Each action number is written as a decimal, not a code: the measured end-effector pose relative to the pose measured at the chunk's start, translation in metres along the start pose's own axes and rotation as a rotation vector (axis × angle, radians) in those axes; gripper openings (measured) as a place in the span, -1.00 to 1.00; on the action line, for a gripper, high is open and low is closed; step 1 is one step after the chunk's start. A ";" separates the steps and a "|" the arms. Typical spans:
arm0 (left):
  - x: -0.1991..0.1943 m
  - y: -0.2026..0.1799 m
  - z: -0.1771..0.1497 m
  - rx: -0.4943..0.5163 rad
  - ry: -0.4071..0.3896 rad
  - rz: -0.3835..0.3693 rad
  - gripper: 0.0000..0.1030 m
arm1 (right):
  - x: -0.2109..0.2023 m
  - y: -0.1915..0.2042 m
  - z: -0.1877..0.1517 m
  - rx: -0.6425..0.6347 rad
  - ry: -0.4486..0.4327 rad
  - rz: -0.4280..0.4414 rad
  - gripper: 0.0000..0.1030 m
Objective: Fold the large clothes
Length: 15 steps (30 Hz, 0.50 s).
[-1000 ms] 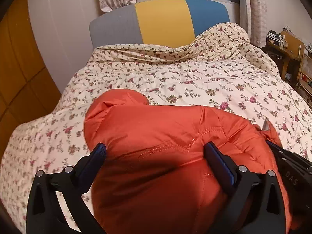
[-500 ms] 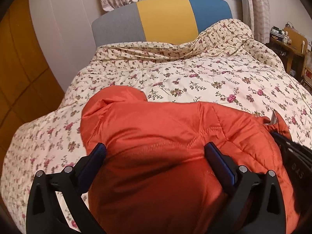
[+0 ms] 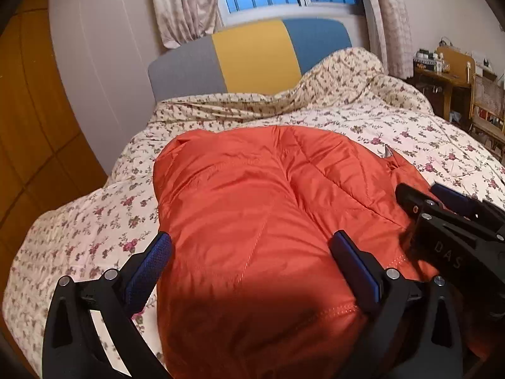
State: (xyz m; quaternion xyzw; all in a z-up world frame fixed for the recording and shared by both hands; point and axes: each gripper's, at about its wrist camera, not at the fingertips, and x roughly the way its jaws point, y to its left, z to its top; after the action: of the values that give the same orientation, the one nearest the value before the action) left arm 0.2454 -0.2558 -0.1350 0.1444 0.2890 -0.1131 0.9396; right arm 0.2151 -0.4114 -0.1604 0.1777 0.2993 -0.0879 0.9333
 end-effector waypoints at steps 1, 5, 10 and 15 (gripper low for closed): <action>0.000 0.001 -0.002 -0.009 -0.005 -0.006 0.94 | 0.002 -0.003 -0.002 0.014 0.007 0.006 0.19; 0.008 0.001 -0.010 -0.030 -0.025 -0.020 0.94 | 0.013 -0.005 -0.003 0.017 0.041 -0.003 0.20; 0.013 -0.007 -0.015 -0.017 -0.048 -0.003 0.94 | 0.017 -0.007 -0.004 0.025 0.048 0.002 0.21; 0.007 -0.003 -0.015 -0.027 -0.052 -0.017 0.94 | 0.011 -0.010 -0.001 0.040 0.048 0.031 0.27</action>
State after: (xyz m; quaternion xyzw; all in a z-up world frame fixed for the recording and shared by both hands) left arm 0.2426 -0.2544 -0.1510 0.1262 0.2670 -0.1210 0.9477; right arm 0.2200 -0.4210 -0.1705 0.2030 0.3170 -0.0750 0.9234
